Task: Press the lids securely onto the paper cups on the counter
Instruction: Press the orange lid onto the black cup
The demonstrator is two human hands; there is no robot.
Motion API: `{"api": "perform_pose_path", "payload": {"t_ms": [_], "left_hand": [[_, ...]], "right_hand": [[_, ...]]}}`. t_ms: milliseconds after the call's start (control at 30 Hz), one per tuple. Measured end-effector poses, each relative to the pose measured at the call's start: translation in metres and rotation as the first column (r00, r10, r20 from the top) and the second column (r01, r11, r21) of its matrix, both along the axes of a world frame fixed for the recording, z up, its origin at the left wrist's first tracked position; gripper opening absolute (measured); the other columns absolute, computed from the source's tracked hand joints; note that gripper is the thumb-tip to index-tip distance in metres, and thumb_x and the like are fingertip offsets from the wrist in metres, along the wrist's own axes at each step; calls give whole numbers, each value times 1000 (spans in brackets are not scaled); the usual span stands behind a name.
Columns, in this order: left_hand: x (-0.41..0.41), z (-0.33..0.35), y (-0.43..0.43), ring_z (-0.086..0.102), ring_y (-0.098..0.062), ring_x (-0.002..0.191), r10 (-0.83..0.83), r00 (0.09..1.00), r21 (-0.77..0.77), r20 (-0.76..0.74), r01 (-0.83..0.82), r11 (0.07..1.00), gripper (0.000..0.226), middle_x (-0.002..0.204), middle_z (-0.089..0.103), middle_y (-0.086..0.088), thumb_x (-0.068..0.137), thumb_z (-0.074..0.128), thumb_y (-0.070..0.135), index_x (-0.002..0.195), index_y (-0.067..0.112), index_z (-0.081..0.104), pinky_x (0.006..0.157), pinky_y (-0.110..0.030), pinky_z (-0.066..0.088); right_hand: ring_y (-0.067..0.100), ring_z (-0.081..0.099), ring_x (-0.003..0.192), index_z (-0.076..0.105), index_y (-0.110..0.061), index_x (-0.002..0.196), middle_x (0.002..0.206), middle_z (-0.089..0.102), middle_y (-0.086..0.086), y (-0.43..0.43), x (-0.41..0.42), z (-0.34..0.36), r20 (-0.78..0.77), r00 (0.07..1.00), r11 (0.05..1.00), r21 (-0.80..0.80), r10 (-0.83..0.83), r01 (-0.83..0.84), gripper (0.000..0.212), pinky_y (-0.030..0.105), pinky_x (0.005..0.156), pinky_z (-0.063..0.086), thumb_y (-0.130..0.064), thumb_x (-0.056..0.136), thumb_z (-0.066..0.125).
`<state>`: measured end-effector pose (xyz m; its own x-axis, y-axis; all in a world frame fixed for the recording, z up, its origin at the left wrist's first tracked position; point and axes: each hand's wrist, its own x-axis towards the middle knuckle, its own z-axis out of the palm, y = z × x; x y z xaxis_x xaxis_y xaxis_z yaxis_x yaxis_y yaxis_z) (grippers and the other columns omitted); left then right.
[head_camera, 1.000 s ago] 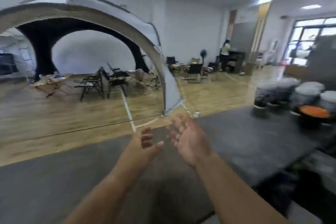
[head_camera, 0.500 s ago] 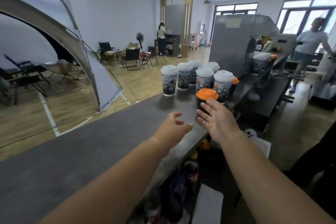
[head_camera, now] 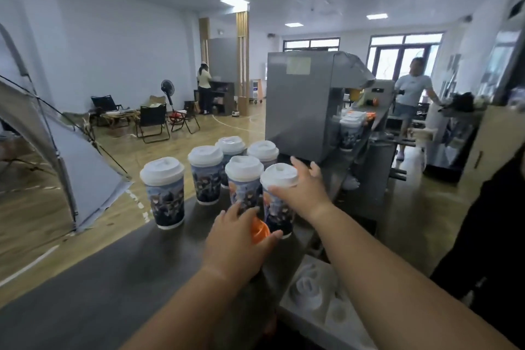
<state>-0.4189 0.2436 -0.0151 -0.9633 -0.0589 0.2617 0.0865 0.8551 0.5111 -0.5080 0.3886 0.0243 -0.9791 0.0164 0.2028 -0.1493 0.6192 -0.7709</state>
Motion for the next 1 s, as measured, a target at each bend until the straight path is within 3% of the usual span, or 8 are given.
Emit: {"api": "perform_pose_path", "payload": {"t_ms": [67,133,300,533,800,1000], "left_hand": [[-6,-2,2,36,-20,135,-28,1000,-6,3,28,1000,61,150,37,8,86,53,63,138,34,46,110,-38,36],[-9,-1,2,41,-19,130,-43,999,-3,13,43,999,59,145,43,9,85,55,63,136,33,49,106,-37,41],[-3,9,-3,40,-19,131,-67,992,-12,109,69,998,72,146,39,6,77,69,58,140,32,45,108,-34,38],[61,39,-39,46,-19,124,-36,999,44,5,36,998,68,139,45,2,80,68,54,139,31,45,102,-38,44],[236,67,-145,45,-18,124,75,995,35,-66,-72,997,71,140,43,3,81,66,57,142,31,41,102,-36,43],[422,67,-279,46,-19,124,303,951,-55,-57,-307,950,68,139,46,3,83,64,55,142,29,42,100,-32,40]], "right_hand": [[22,39,138,43,-32,143,153,38,-1,-2,-10,-8,-6,999,998,-43,47,-48,70,33,106,37,-38,81,75],[20,51,126,45,-34,140,143,49,-3,-4,-14,-15,-12,999,994,-92,53,-53,68,32,97,43,-40,80,76],[16,54,119,50,-32,136,136,54,-3,-3,-1,-13,-50,996,987,-144,69,-76,66,27,92,43,-36,77,79],[18,53,124,47,-25,141,136,55,0,-19,63,16,-86,987,984,-102,135,-143,80,38,103,47,-42,71,80],[22,49,128,40,-23,146,141,49,2,-125,217,41,-118,956,952,-124,267,-281,76,38,106,43,-37,82,79],[19,51,117,46,-21,140,132,50,2,-272,376,25,-139,860,826,-240,492,-511,70,33,94,48,-33,81,80]]}}
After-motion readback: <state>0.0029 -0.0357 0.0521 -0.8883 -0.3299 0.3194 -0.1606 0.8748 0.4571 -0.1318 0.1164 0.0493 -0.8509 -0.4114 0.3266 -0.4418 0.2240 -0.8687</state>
